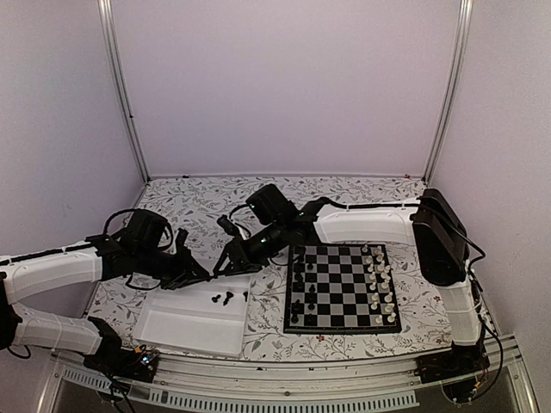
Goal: Set up the chess pieces on the board
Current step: Place the chess piece on the chessboard.
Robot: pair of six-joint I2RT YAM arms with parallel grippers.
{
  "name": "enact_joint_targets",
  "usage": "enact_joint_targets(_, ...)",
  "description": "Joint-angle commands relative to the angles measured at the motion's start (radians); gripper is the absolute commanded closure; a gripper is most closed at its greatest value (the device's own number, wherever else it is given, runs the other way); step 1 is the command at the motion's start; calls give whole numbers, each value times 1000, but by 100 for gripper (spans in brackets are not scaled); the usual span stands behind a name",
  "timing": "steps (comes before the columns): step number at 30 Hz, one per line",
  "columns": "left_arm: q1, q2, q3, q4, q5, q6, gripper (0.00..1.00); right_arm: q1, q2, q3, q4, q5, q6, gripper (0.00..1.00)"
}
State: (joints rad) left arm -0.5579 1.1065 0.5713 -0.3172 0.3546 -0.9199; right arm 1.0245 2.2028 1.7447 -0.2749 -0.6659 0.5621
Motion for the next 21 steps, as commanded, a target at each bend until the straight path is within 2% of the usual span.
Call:
enact_joint_targets(1, 14, 4, 26, 37, 24, -21, 89, -3, 45, 49, 2, 10, 12, 57)
enact_joint_targets(13, 13, 21, 42, 55, 47, -27, 89, -12, 70, 77, 4, 25, 6, 67)
enact_joint_targets(21, 13, 28, 46, 67, 50, -26, 89, -17, 86, 84, 17, -1, 13, 78)
